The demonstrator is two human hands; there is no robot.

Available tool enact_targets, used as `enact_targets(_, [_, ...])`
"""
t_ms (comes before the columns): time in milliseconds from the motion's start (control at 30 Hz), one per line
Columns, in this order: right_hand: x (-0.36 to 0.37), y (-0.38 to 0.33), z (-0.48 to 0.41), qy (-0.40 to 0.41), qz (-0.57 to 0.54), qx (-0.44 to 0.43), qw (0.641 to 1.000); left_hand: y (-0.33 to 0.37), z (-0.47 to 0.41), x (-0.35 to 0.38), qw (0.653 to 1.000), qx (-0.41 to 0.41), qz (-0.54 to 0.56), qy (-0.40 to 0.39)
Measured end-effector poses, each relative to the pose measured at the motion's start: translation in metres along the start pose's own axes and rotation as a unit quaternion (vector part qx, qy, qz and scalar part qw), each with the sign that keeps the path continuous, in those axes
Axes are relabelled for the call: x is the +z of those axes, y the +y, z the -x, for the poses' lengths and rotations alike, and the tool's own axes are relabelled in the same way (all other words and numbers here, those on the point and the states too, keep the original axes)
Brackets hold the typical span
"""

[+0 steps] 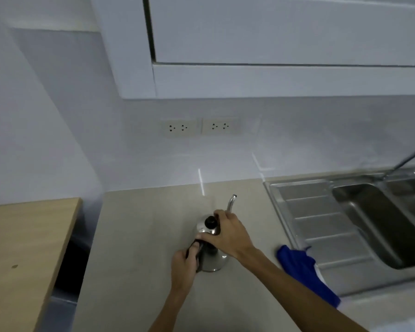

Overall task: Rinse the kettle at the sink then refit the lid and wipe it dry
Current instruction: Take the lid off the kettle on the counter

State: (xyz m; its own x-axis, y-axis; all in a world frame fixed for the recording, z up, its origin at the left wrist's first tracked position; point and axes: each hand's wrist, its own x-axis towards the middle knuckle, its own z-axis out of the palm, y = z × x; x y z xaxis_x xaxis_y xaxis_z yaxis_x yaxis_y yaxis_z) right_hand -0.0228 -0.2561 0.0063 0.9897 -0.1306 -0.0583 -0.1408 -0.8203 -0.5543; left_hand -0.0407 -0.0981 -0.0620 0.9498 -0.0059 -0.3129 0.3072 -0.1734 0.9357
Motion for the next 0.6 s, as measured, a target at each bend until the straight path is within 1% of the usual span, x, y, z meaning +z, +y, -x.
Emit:
enact_targets(67, [-0.008, 0.019, 0.021, 0.022, -0.029, 0.019, 0.999, 0.002, 0.009, 0.010, 0.999, 0.013, -0.018, -0.038])
enact_targets(167, [-0.021, 0.042, 0.047, 0.022, -0.067, 0.048, 0.996, -0.001, 0.019, 0.022, 0.995, 0.021, -0.035, -0.089])
enact_targets(267, [-0.023, 0.058, 0.066, 0.010, -0.095, 0.044, 0.994, -0.002, 0.023, 0.030, 0.989, 0.033, -0.060, -0.134])
enact_targets(333, [-0.018, 0.064, 0.073, 0.018, -0.110, 0.036, 0.993, 0.000, 0.024, 0.033, 0.983, 0.042, -0.073, -0.160])
enact_targets(600, [-0.004, 0.074, 0.080, 0.078, -0.130, 0.043, 0.988, -0.011, 0.021, 0.036, 0.974, 0.052, -0.103, -0.197])
